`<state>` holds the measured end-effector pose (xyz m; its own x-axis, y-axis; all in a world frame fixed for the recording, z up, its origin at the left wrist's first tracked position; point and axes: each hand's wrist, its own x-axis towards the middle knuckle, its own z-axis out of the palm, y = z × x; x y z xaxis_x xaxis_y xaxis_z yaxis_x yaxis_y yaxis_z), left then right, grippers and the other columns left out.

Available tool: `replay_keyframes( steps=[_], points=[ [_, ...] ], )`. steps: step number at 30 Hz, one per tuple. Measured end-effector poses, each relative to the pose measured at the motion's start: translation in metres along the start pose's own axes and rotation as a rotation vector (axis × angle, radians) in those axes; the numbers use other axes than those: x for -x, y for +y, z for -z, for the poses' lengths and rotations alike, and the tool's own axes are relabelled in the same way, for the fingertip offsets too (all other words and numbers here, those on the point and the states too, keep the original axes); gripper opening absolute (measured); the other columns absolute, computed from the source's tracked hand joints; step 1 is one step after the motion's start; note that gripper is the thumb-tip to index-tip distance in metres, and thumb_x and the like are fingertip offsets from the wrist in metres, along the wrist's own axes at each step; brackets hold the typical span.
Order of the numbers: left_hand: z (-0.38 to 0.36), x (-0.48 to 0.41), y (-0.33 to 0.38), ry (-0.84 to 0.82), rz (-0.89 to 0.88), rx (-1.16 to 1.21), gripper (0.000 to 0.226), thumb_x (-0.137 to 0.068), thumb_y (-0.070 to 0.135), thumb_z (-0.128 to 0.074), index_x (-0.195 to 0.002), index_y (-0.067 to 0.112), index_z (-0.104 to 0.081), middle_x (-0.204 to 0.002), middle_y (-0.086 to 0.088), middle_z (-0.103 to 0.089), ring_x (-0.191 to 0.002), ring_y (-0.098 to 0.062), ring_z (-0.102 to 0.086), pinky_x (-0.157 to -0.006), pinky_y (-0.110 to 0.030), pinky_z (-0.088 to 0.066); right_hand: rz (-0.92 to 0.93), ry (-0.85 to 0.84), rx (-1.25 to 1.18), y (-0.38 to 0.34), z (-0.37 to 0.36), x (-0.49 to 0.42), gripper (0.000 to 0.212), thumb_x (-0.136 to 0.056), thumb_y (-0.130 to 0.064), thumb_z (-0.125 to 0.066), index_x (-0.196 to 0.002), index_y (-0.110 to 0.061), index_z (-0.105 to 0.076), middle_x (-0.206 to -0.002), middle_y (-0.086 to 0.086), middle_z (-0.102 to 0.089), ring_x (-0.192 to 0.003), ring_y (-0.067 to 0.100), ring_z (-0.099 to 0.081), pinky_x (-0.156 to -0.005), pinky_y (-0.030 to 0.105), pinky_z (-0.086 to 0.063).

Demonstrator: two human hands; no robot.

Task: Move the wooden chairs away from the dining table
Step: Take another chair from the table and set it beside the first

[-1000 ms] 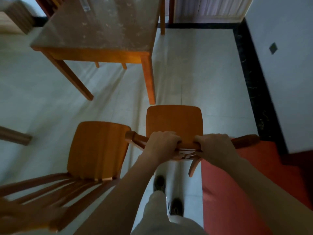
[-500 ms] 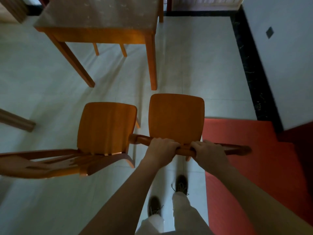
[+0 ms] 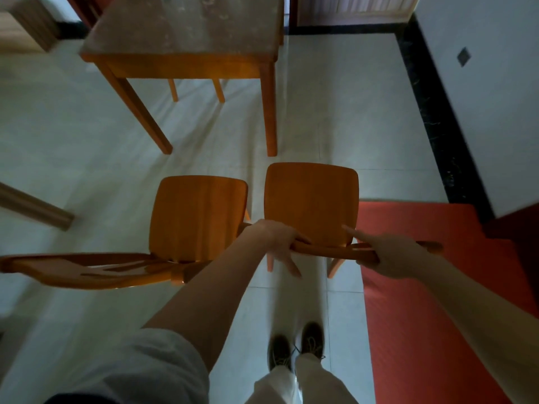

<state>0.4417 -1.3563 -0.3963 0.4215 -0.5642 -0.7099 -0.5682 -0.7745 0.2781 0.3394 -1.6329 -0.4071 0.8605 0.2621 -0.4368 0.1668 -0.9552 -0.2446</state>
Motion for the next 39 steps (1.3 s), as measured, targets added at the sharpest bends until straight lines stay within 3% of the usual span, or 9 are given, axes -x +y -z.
replay_keyframes(
  steps=[2,4,9,16,21,25,34,37,39],
  points=[
    [-0.002,0.001,-0.001,0.104,-0.055,-0.075,0.064,-0.094,0.037,-0.072,-0.151,0.042,-0.042,-0.131,0.000,-0.065,-0.098,-0.021,-0.063,-0.078,-0.032,-0.052,0.024,0.045,0.080,-0.001,-0.004,0.001,0.047,-0.096,-0.045,-0.056,-0.143,-0.039,-0.047,-0.098,-0.008,-0.071,-0.069,0.004,-0.053,-0.058,0.015,-0.033],
    [-0.007,0.006,-0.002,0.236,-0.079,-0.105,0.052,-0.101,0.020,-0.062,-0.148,0.039,-0.049,-0.119,0.001,-0.068,-0.082,-0.013,-0.058,-0.063,-0.022,-0.042,0.056,0.116,0.060,-0.005,-0.008,0.003,0.037,-0.097,-0.043,-0.055,-0.133,-0.036,-0.058,-0.088,-0.010,-0.070,-0.063,0.004,-0.050,-0.054,0.013,-0.026],
    [-0.034,0.023,-0.012,0.307,-0.099,-0.147,0.051,-0.102,0.020,-0.061,-0.148,0.039,-0.049,-0.120,0.001,-0.069,-0.077,-0.011,-0.056,-0.065,-0.024,-0.044,0.074,0.119,0.044,-0.025,-0.022,0.014,0.035,-0.099,-0.045,-0.049,-0.132,-0.037,-0.057,-0.084,-0.009,-0.068,-0.066,0.010,-0.060,-0.059,0.024,-0.047],
    [-0.078,0.056,-0.021,0.363,-0.084,-0.078,0.053,-0.103,0.017,-0.060,-0.148,0.042,-0.047,-0.117,0.001,-0.070,-0.073,-0.011,-0.051,-0.064,-0.027,-0.042,0.109,0.102,0.040,-0.058,-0.034,0.025,0.036,-0.099,-0.044,-0.051,-0.134,-0.042,-0.054,-0.101,-0.008,-0.074,-0.078,0.013,-0.067,-0.070,0.033,-0.055],
    [-0.095,0.079,-0.028,0.391,-0.059,-0.054,0.050,-0.103,0.017,-0.058,-0.146,0.042,-0.049,-0.116,0.002,-0.070,-0.078,-0.012,-0.056,-0.067,-0.029,-0.051,0.113,0.095,0.056,-0.080,-0.046,0.032,0.037,-0.100,-0.048,-0.046,-0.136,-0.040,-0.054,-0.102,-0.007,-0.074,-0.075,0.011,-0.067,-0.070,0.029,-0.055],
    [-0.102,0.087,-0.029,0.386,-0.048,-0.037,0.047,-0.103,0.019,-0.060,-0.145,0.039,-0.052,-0.119,0.003,-0.070,-0.090,-0.017,-0.068,-0.080,-0.035,-0.060,0.118,0.116,0.042,-0.089,-0.056,0.038,0.040,-0.099,-0.051,-0.045,-0.135,-0.037,-0.056,-0.098,-0.007,-0.074,-0.070,0.008,-0.064,-0.066,0.023,-0.051],
    [-0.096,0.102,-0.047,0.353,-0.070,-0.096,0.046,-0.105,0.026,-0.056,-0.147,0.044,-0.049,-0.092,0.014,-0.056,-0.058,-0.002,-0.045,-0.052,-0.017,-0.034,0.146,0.159,0.031,-0.103,-0.067,0.036,0.037,-0.097,-0.051,-0.051,-0.133,-0.043,-0.054,-0.097,-0.011,-0.073,-0.072,0.008,-0.065,-0.063,0.024,-0.050],
    [-0.099,0.102,-0.052,0.363,-0.065,-0.107,0.044,-0.106,0.030,-0.055,-0.147,0.045,-0.049,-0.106,0.009,-0.068,-0.058,-0.002,-0.043,-0.055,-0.018,-0.038,0.159,0.204,0.029,-0.104,-0.071,0.035,0.036,-0.094,-0.051,-0.056,-0.130,-0.044,-0.055,-0.096,-0.014,-0.074,-0.065,0.001,-0.059,-0.056,0.015,-0.036],
    [-0.101,0.103,-0.054,0.366,-0.067,-0.113,0.042,-0.105,0.036,-0.055,-0.146,0.045,-0.050,-0.109,0.012,-0.069,-0.059,-0.001,-0.045,-0.056,-0.017,-0.038,0.142,0.186,0.023,-0.104,-0.072,0.034,0.037,-0.093,-0.052,-0.058,-0.130,-0.046,-0.054,-0.101,-0.015,-0.073,-0.069,-0.001,-0.057,-0.058,0.014,-0.039]
  ],
)
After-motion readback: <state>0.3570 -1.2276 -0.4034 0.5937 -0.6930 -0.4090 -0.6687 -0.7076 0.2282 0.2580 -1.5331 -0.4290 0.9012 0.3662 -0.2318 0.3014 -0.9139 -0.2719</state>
